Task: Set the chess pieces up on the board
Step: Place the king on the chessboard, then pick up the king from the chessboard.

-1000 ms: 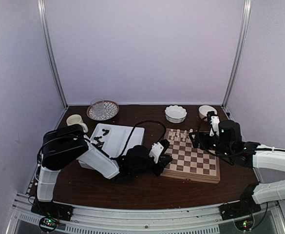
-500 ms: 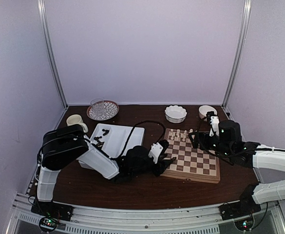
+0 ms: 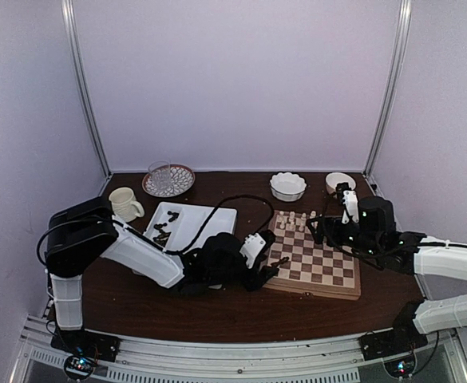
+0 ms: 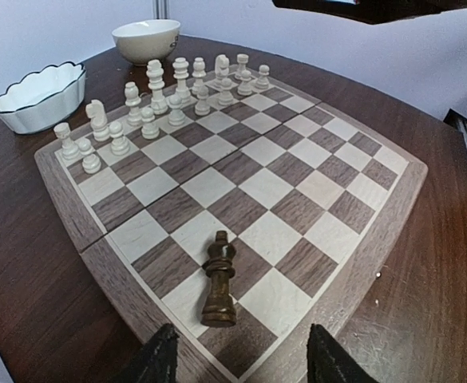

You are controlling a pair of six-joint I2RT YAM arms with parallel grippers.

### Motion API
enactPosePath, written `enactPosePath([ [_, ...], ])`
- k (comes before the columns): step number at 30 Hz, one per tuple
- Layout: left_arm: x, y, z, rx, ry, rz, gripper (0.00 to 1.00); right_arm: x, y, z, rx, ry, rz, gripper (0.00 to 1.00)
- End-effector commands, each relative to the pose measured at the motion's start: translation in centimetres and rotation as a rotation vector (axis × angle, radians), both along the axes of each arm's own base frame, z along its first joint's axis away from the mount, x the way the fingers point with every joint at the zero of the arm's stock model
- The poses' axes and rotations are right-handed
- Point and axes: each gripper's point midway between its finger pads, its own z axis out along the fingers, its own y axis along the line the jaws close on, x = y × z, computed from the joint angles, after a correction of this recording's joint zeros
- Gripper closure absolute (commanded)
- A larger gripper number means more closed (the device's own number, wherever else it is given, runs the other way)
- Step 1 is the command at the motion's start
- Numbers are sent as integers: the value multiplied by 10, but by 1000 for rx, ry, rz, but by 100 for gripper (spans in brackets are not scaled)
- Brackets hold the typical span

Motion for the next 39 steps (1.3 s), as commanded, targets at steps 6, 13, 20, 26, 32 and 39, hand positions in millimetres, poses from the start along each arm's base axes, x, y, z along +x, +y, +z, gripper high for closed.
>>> enactPosePath([
  [6,-7,-11,0,165,57,-84,43,1,6,11,16,-15,31,9],
  [13,9,-13,-4,208,85,-23,48,-3,-4,19,29,-50,4,9],
  [20,16,-15,-18,249,142,-29,55,-6,-8,24,36,-70,-9,10],
  [26,25,-13,-29,283,157,-8,59,-8,-13,28,44,-93,-24,14],
  [32,27,-17,-38,310,154,-18,62,-8,-13,28,44,-94,-20,16],
  [39,26,-19,-39,333,143,-41,83,-9,-13,28,45,-95,-18,16],
])
